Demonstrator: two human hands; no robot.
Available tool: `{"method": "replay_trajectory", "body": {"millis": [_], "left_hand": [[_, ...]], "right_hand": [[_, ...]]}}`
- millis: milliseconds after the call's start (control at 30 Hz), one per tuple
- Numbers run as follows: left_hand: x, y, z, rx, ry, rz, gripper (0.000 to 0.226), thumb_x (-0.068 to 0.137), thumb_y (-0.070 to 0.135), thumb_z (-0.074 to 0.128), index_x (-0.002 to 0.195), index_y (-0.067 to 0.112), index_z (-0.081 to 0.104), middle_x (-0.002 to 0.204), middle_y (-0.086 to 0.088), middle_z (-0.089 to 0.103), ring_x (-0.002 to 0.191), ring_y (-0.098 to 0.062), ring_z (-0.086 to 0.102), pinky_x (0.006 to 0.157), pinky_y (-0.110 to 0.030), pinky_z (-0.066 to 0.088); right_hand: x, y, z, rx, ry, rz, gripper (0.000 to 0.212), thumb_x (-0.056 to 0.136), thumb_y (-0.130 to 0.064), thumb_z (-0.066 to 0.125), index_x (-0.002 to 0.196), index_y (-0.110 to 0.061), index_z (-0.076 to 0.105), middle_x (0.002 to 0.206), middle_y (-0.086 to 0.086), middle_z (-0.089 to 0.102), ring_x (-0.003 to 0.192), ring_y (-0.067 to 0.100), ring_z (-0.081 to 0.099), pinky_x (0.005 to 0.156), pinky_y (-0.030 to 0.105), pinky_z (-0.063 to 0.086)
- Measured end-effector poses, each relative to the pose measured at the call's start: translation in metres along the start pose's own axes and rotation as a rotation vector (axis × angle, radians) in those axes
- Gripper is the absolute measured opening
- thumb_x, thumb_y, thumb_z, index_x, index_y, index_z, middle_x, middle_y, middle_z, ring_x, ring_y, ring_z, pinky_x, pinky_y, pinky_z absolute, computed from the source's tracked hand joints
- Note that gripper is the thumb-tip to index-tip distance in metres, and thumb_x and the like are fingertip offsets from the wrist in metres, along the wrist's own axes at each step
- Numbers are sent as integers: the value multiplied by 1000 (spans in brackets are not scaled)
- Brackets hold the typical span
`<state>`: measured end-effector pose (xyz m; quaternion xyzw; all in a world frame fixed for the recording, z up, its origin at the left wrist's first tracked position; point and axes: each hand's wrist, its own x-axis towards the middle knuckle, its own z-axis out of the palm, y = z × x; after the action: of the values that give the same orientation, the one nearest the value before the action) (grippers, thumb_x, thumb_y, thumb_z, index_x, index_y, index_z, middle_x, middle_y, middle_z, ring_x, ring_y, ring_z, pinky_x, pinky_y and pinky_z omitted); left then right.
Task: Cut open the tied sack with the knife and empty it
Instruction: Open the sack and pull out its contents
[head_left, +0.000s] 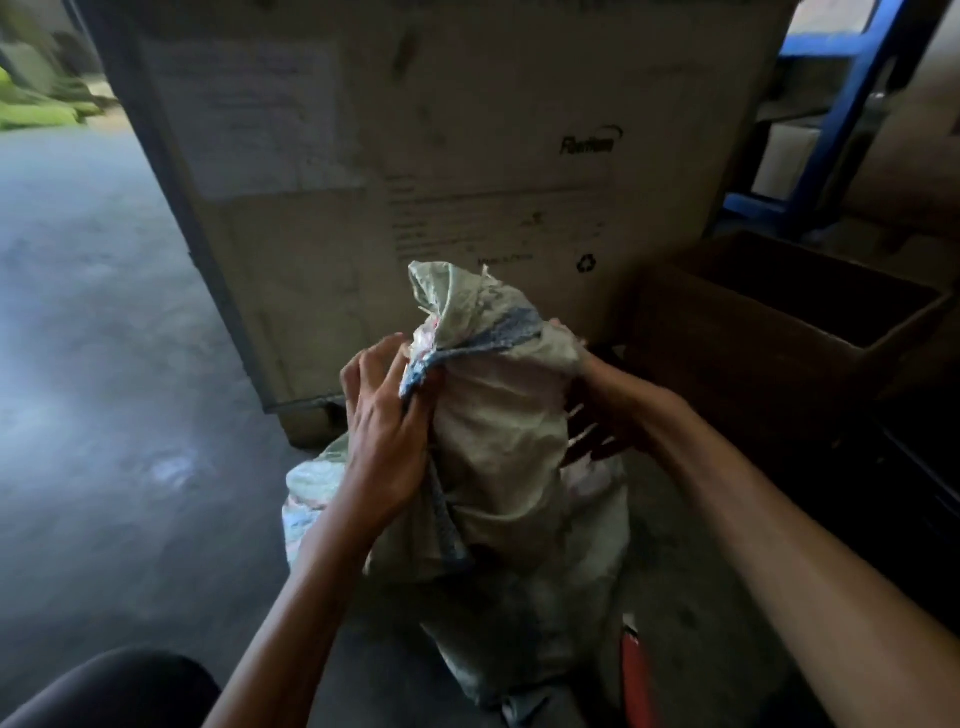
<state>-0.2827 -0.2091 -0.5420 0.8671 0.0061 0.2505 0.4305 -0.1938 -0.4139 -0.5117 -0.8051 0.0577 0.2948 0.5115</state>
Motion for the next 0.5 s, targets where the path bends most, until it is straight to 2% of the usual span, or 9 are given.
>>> {"method": "replay_trajectory", "body": {"millis": [33,67,133,167,233,267,333,400,500], "left_hand": [[-3,1,-6,3,-22,16,65,90,64,25,142,33,50,151,-8,39,145,-26,28,124,-46,26],[-6,2,-12,30,-38,33,61,89,65,24,144,43,38,157,-8,30,151,-26,20,126,-49,21],[-11,2,-19,108,-27,67,65,87,65,30,148,49,17,162,-5,20,152,-20,10,128,-46,12],[-13,2,-21,111,5,63,70,86,65,38,149,49,13,161,-3,19,149,-14,11,126,-40,9],[-17,3,-24,-127,58,-49,62,85,60,60,139,63,31,162,-1,27,149,-11,20,126,-39,21],[-18,3,-24,-377,45,-156,53,85,58,68,131,65,43,156,-1,42,148,-17,36,121,-42,37],[-20,-3,-20,-623,-11,-319,58,77,61,73,128,43,52,125,8,67,128,-20,62,99,-33,58],[-20,-9,-13,-478,-14,-336,73,72,71,72,126,25,55,109,8,70,114,-18,68,86,-31,59],[-17,-15,0,-199,14,-410,85,62,77,58,124,19,56,112,4,68,109,-18,65,83,-33,52]], "right_hand": [[-1,-5,-1,0,-67,9,74,90,-75,33,91,-14,76,72,9,73,66,26,70,80,39,56],[-4,-11,0,66,-129,-14,65,94,-65,39,85,-14,78,75,7,70,70,23,67,80,38,53],[-7,-21,4,293,-216,-127,54,100,-44,46,68,-15,79,77,5,71,67,17,68,66,29,55],[-8,-26,5,405,-233,-194,52,103,-36,45,70,-14,79,79,6,73,67,17,70,63,26,57],[-11,-34,9,584,-212,-321,34,103,-23,46,94,-8,75,94,12,72,80,22,71,72,33,58],[-14,-38,12,640,-192,-367,27,102,-19,49,109,-2,69,101,15,69,86,25,68,77,35,56],[-15,-42,16,672,-162,-449,29,99,-11,51,123,3,60,104,19,67,89,27,66,77,35,56],[-17,-46,17,670,-67,-527,30,98,-2,49,126,8,57,107,23,66,94,34,66,82,39,57],[-17,-49,8,774,118,-566,35,95,8,48,129,9,56,124,32,62,114,47,62,99,56,51]]}}
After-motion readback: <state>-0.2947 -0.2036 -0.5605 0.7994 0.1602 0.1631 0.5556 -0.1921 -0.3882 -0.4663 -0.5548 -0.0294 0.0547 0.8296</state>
